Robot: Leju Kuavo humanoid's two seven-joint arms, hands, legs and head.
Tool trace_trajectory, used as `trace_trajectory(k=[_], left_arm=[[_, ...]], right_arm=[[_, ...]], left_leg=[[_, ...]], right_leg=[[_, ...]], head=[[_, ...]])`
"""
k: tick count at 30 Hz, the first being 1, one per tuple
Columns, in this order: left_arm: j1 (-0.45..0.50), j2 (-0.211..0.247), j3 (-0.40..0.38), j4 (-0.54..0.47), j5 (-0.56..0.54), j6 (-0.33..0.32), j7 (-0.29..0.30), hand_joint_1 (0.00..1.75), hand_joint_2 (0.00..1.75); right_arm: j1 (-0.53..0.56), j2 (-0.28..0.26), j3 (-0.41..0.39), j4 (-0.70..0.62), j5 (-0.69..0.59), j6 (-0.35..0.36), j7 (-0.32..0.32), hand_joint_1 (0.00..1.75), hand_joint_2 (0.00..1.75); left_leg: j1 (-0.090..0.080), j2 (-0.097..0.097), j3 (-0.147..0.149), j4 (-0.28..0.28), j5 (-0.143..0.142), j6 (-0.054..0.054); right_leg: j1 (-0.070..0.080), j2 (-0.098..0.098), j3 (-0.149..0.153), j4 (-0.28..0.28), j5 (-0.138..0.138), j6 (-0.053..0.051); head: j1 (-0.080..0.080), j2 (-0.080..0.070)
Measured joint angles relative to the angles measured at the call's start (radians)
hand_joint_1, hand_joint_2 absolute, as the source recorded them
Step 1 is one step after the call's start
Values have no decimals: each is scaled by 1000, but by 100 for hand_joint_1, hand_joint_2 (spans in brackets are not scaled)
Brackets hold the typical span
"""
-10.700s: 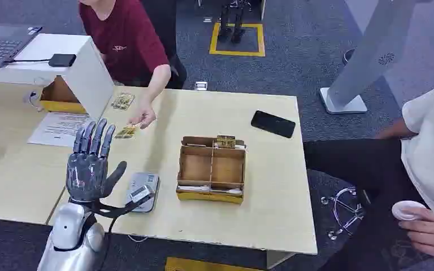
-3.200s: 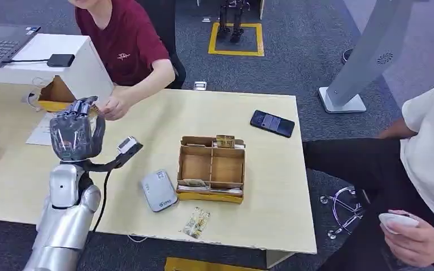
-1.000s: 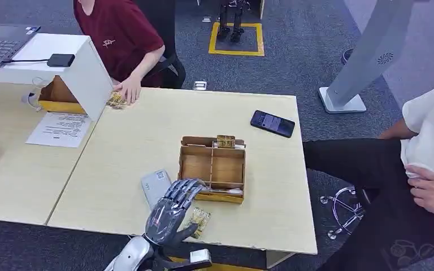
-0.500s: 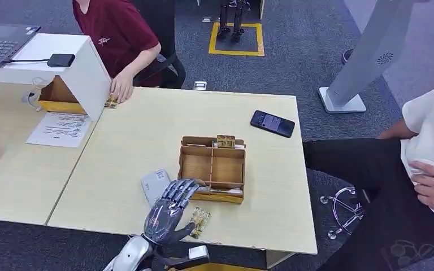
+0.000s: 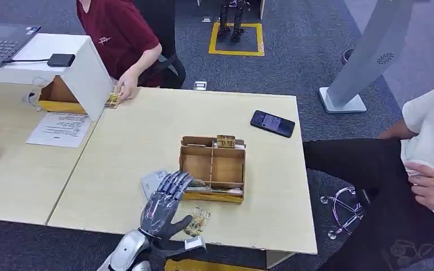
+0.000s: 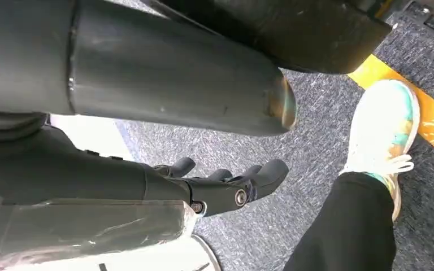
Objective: Pass the card to the sensor for recognition and then transmit it.
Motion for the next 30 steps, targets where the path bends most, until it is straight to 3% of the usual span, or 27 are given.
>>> trace_trajectory(k=[12,30], left_arm=[[-19,2,5,-1,1,-62,0,0,175],[-38,-1,5,-2,37,-84,-2,0,175]], right_arm=[[0,0,0,0,2,-1,3,0,0],[0,0,0,0,2,3,3,0,0]], left_leg=[[0,0,0,0,0,0],[0,0,0,0,0,0]], right_leg=[[0,0,0,0,0,0],[0,0,0,0,0,0]], head=[[0,0],[0,0]])
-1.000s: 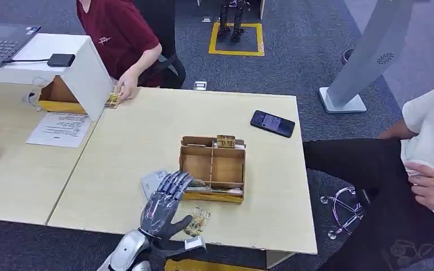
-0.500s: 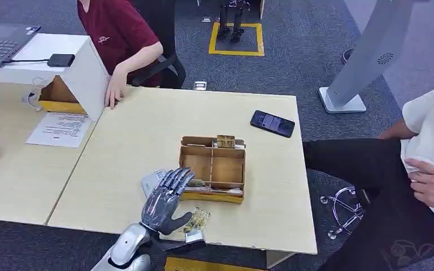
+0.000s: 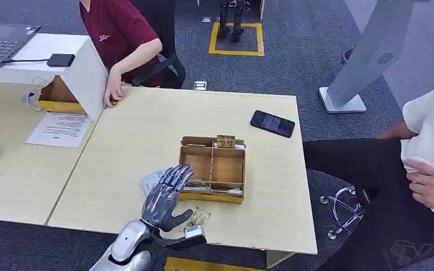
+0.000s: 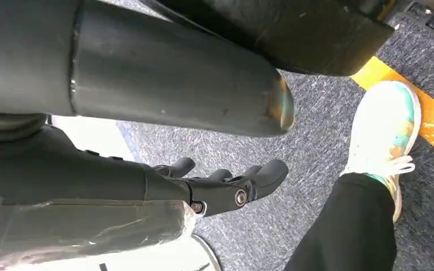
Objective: Pass the card to the sensor for recognition and then transmit it.
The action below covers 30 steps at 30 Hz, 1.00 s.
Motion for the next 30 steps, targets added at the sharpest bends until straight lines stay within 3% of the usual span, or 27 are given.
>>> trace_trajectory(k=[30], left_arm=[[-46,-2,7,0,36,-25,-5,0,175]], right_arm=[[0,0,6,0,10,3,-2,0,0]], left_leg=[[0,0,0,0,0,0]], right_leg=[[0,0,0,0,0,0]], head=[[0,0]])
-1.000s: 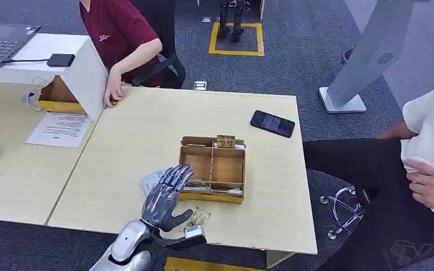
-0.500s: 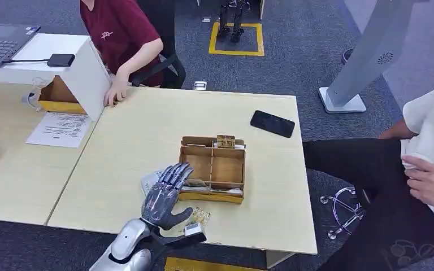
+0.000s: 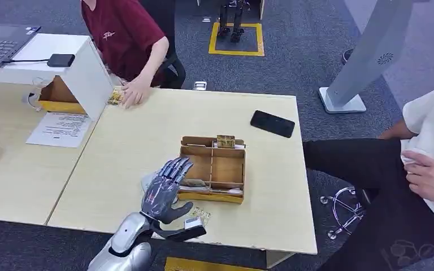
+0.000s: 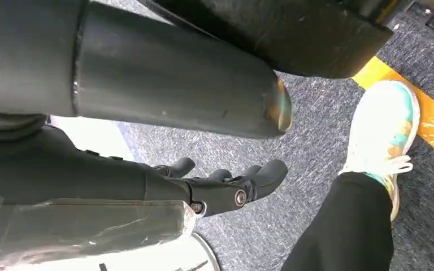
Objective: Pass the card to the sensor for recognition and then transmit it.
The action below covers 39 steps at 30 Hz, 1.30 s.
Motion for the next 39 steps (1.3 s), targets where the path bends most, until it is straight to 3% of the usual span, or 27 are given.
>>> trace_trajectory(k=[36,39], left_arm=[[-36,-48,-8,15,11,-59,-11,0,175],[-37,-48,-8,21,-1,-47,11,0,175]], right_arm=[[-1,0,2,0,3,7,-8,0,0],[-1,0,3,0,6,7,-8,0,0]], left_leg=[[0,0,0,0,0,0],[0,0,0,0,0,0]], right_leg=[[0,0,0,0,0,0],[0,0,0,0,0,0]], head=[[0,0],[0,0]])
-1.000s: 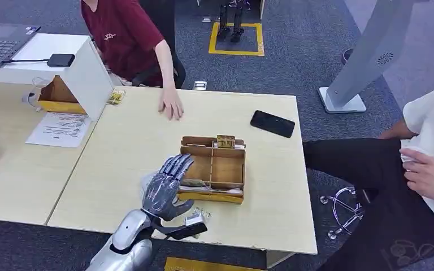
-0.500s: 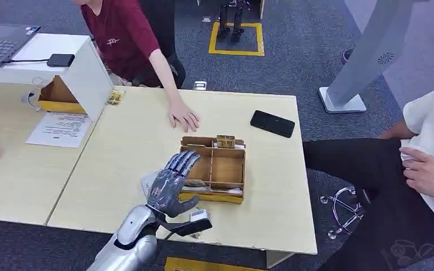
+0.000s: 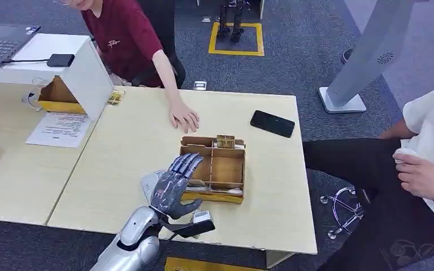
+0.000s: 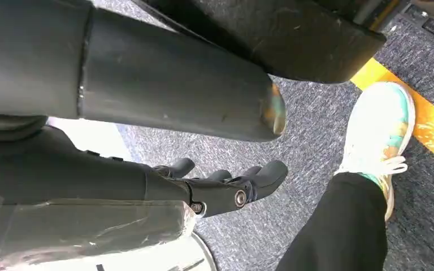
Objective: Pass the card to the sensor for recognition and then transmit it.
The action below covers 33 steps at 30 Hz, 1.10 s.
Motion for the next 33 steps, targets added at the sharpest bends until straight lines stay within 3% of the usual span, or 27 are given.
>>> trace_trajectory(k=[1,2,4,5,7,13,14,15,18,19,20,22,31,32,33], left_arm=[[-1,0,0,2,-5,0,7,3,175],[-3,0,0,10,-9,0,16,150,175],[-6,1,0,23,-21,1,22,155,175],[-9,1,0,31,-27,2,28,175,175],[-12,2,0,44,-36,4,31,168,175],[-17,2,0,68,-38,9,33,171,175],[-19,1,0,71,-38,10,33,157,175],[-22,1,0,72,-38,10,33,155,175],[-25,1,0,75,-35,13,34,175,175],[-25,1,0,75,-35,13,34,155,175],[-25,2,0,75,-35,13,34,148,175],[-25,2,0,76,-32,12,34,159,175],[-25,2,0,76,-22,10,30,155,175],[-25,2,0,76,-22,10,30,169,175],[-25,2,0,76,-22,10,30,171,175]], right_arm=[[0,0,0,0,0,0,0,0,0],[0,0,0,0,0,0,0,0,0],[0,0,0,0,0,0,0,0,0],[0,0,0,0,0,0,-1,0,0],[-1,0,1,0,0,0,-1,0,0],[-1,0,2,0,2,0,-1,0,0],[-1,0,3,0,2,0,-1,0,0],[-1,0,3,0,2,0,-1,0,0],[-1,0,5,0,2,0,-1,0,0],[-1,0,6,0,2,0,-1,0,0],[-1,0,7,0,2,0,-1,0,0],[-1,0,9,0,2,0,-1,0,0],[-2,0,10,0,2,0,-1,0,0],[-2,0,10,0,2,0,-1,0,0],[-2,0,10,0,2,0,-1,0,0]], left_leg=[[0,0,0,0,0,0],[0,0,0,0,0,0],[0,0,0,0,0,0],[0,0,0,0,0,0],[0,0,0,0,0,0],[0,0,0,0,0,0],[0,0,0,0,0,0],[0,0,0,0,0,0],[0,0,0,0,0,0],[0,0,0,0,0,0],[0,0,0,0,0,0],[0,0,0,0,0,0],[0,0,0,0,0,0],[0,0,0,0,0,0],[0,0,0,0,0,0]], right_leg=[[0,0,0,0,0,0],[0,0,0,0,0,0],[0,0,0,0,0,0],[0,0,0,0,0,0],[0,0,0,0,0,0],[0,0,0,0,0,0],[0,0,0,0,0,0],[0,0,0,0,0,0],[0,0,0,0,0,0],[0,0,0,0,0,0],[0,0,0,0,0,0],[0,0,0,0,0,0],[0,0,0,0,0,0],[0,0,0,0,0,0],[0,0,0,0,0,0]], head=[[0,0],[0,0],[0,0],[0,0],[0,0],[0,0],[0,0],[0,0],[0,0],[0,0],[0,0],[0,0],[0,0],[0,0],[0,0]])
